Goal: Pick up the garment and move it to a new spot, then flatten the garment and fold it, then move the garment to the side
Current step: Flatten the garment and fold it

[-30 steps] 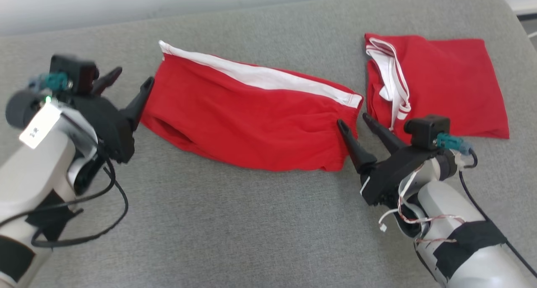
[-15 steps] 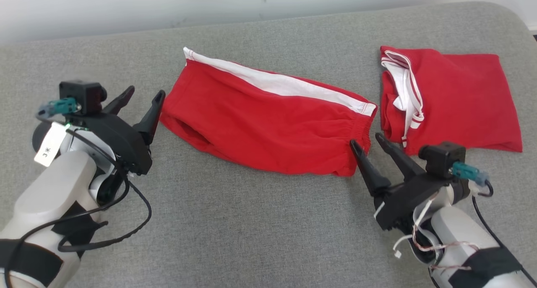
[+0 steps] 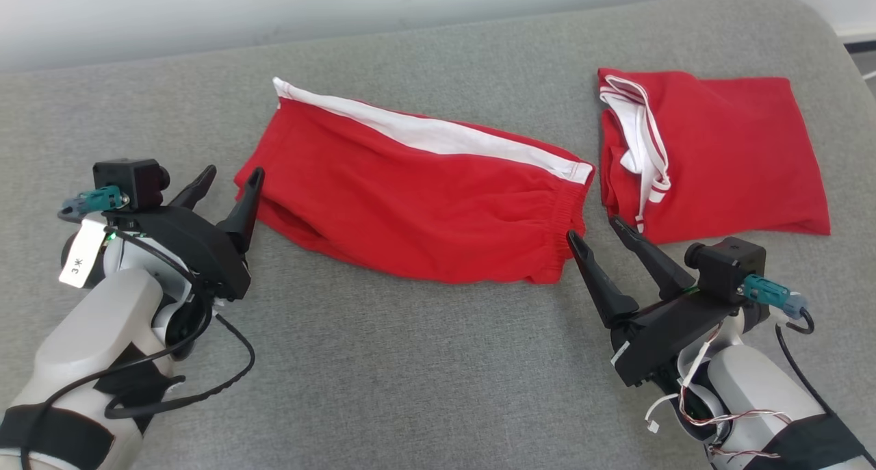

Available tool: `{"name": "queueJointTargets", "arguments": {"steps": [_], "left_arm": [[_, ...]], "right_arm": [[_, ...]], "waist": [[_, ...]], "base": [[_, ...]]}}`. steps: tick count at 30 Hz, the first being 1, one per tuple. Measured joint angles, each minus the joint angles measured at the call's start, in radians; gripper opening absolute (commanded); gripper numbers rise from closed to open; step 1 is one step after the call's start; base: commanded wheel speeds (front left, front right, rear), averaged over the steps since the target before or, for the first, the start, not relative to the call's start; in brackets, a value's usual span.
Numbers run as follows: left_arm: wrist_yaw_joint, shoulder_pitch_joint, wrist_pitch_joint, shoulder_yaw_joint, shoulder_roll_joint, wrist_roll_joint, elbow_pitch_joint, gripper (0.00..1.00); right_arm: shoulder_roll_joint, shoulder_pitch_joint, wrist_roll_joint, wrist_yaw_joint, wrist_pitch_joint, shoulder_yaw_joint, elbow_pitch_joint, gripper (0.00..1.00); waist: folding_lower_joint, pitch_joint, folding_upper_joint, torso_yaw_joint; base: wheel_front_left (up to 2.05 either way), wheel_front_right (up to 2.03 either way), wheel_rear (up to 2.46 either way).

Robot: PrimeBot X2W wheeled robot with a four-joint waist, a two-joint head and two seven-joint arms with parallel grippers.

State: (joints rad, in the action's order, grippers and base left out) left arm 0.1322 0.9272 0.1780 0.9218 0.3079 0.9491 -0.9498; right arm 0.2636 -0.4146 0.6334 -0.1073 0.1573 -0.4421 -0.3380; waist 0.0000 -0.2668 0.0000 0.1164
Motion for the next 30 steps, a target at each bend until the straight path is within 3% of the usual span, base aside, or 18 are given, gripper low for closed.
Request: {"name": "queueJointTargets", "arguments": {"steps": [10,15,16,17,18,22,26,30], "left_arm": [[0.000,0.007,-0.014,0.008,-0.002,0.010,-0.069,1.00],[0.000,0.009,-0.046,0.014,-0.031,0.032,-0.091,1.00],[0.000,0.009,-0.056,0.012,-0.036,0.049,-0.091,0.90],[0.000,0.009,-0.067,0.014,-0.038,0.068,-0.090,0.40],[0.000,0.009,-0.075,0.016,-0.038,0.071,-0.089,0.00],[0.000,0.010,-0.091,0.026,-0.047,0.073,-0.090,0.00],[0.000,0.017,-0.099,0.031,-0.042,0.082,-0.088,0.00],[0.000,0.018,-0.100,0.041,0.004,0.097,-0.055,0.00]], "right_arm": [[0.026,0.004,-0.011,0.026,-0.018,0.007,0.085,1.00],[0.040,0.019,-0.011,0.039,-0.027,0.016,0.115,1.00],[0.041,0.019,-0.011,0.042,-0.029,0.017,0.118,1.00],[0.042,0.019,-0.011,0.047,-0.035,0.019,0.123,1.00],[0.043,0.019,-0.011,0.047,-0.035,0.021,0.128,1.00],[0.056,0.025,-0.011,0.060,-0.038,0.030,0.149,1.00],[0.055,0.039,-0.009,0.051,-0.062,0.008,0.176,1.00],[0.036,0.042,-0.001,0.036,-0.094,-0.034,0.198,1.00]], "waist": [[0.0001,-0.038,0.0000,0.031],[0.0001,-0.051,0.0001,0.040],[0.0001,-0.052,0.0001,0.040],[0.0001,-0.052,0.0000,0.040],[0.0001,-0.053,0.0000,0.040],[0.0001,-0.052,0.0000,0.030],[0.0001,-0.050,0.0000,0.017],[0.0001,-0.047,0.0000,0.015]], "base": [[0.00,0.00,0.00],[0.00,0.00,0.00],[0.00,0.00,0.00],[0.00,0.00,0.00],[0.00,0.00,0.00],[0.00,0.00,0.00],[0.00,0.00,0.00],[0.00,0.00,0.00]]}}
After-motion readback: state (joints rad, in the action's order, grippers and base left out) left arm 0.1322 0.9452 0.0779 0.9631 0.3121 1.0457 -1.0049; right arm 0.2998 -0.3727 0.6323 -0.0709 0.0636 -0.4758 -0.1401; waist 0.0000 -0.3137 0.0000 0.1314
